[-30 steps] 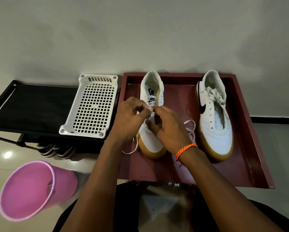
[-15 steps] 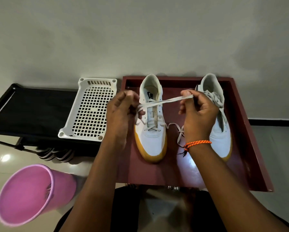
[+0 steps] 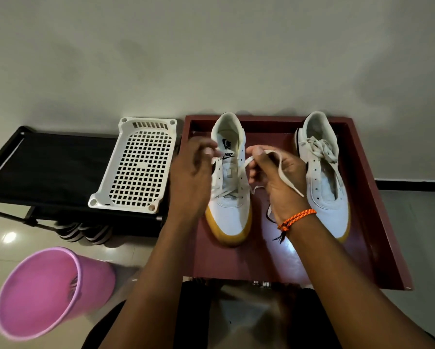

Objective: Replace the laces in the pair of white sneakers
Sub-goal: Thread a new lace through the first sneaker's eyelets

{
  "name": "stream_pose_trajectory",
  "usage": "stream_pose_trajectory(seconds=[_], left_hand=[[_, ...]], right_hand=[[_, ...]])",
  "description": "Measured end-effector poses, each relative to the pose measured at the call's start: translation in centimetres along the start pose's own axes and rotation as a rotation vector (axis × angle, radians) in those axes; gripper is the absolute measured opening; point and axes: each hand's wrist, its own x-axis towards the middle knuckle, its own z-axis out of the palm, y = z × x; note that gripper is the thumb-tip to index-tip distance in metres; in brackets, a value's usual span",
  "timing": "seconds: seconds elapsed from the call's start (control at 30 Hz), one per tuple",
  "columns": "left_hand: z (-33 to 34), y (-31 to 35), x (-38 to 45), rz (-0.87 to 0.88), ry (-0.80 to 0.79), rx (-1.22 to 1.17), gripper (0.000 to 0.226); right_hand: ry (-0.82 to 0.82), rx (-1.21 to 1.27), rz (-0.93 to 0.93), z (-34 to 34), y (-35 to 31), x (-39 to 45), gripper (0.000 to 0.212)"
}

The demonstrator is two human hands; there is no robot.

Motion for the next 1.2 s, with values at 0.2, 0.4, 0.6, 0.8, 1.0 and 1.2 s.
stream_pose_trajectory(seconds=[0.2, 0.4, 0.6, 0.8, 1.0, 1.2], left_hand=[[1.7, 0.0, -0.7, -0.204, -0.303, -0.262, 0.030], [0.0, -1.6, -0.2, -0.244, -0.106, 0.246, 0.036], [0.8, -0.2, -0.6, 0.109, -0.063, 0.219, 0.031], [2.4, -0.4, -1.2, -0.032, -0.294, -0.115, 0.029], [2.5, -1.9, -0.4, -0.071, -0.208, 0.105, 0.010], [2.8, -2.1, -0.6, -0.174, -0.110, 0.047, 0.008]], right_hand=[[-0.116, -0.256, -0.063, 0.1, 0.7, -0.3, 0.012], [0.191, -0.202, 0.044, -1.7, 0.6, 1.1, 0.008], [-0.058, -0.328, -0.008, -1.7, 0.4, 0.9, 0.019], [-0.263, -0.492, -0.182, -0.7, 0.4, 0.3, 0.020], [-0.168, -0.576, -0.236, -1.2, 0.4, 0.3, 0.013], [-0.096, -0.642, -0.197, -1.0, 1.1, 0.3, 0.012]])
